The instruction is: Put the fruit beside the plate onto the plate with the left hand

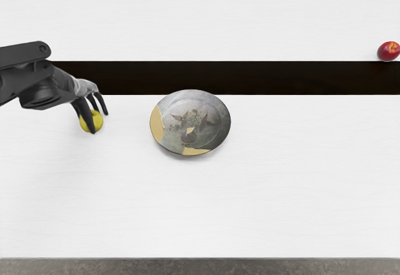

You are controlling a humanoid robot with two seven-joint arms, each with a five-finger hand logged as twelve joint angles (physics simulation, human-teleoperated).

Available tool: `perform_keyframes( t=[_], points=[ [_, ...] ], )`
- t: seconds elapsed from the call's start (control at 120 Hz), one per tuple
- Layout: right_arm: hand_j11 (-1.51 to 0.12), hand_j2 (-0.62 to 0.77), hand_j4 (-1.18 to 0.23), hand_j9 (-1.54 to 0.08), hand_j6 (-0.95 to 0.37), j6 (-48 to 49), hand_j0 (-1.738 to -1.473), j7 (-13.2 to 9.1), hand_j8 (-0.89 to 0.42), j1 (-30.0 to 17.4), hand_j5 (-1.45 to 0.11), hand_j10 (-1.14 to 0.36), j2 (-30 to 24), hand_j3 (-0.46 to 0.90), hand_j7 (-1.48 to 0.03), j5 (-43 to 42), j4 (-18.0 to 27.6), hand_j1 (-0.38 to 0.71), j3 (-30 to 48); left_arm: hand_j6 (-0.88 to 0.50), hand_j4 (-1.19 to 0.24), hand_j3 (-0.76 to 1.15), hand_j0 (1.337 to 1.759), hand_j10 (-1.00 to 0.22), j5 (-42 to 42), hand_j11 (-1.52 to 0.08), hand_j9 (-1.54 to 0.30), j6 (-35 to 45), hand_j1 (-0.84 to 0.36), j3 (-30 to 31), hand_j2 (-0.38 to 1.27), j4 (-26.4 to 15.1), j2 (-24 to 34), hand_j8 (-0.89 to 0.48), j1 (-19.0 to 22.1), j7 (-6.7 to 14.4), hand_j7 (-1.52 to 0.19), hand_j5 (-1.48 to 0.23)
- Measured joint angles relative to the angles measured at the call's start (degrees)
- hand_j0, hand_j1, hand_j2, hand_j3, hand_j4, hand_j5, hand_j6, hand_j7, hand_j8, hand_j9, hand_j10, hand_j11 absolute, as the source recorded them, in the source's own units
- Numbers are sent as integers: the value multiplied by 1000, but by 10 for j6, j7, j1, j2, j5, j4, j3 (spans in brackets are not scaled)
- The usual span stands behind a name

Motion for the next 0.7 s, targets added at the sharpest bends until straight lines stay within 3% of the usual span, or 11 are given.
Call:
perform_keyframes(
  t=[0.158,0.375,0.542,0.7],
  points=[
    [-24,-4,-19,-24,-19,0,-1658,0,-19,0,-24,-19,0,0,-24,0,0,-327,0,-508,-640,0,1657,-644,-53,-842,-843,-5,-301,-35,393,0,20,-482,-8,0,-841,-850],
    [-24,-4,-19,-24,-18,0,-1658,0,-18,0,-24,-18,0,0,-24,0,0,-327,0,-508,-656,0,1657,-644,-150,-873,-875,-25,-327,-146,460,0,70,-474,-2,0,-868,-893],
    [-24,-4,-19,-24,-19,0,-1658,0,-19,0,-24,-19,0,0,-24,0,0,-327,0,-506,-662,0,1657,-635,-222,-878,-885,-115,-329,-246,457,0,81,-466,3,0,-875,-899],
    [-24,-4,-19,-24,-18,0,-1658,0,-18,0,-24,-18,0,0,-24,0,0,-327,0,-510,-661,0,1657,-635,-275,-877,-884,-205,-317,-280,437,-1,67,-468,3,0,-874,-900]
  ],
)
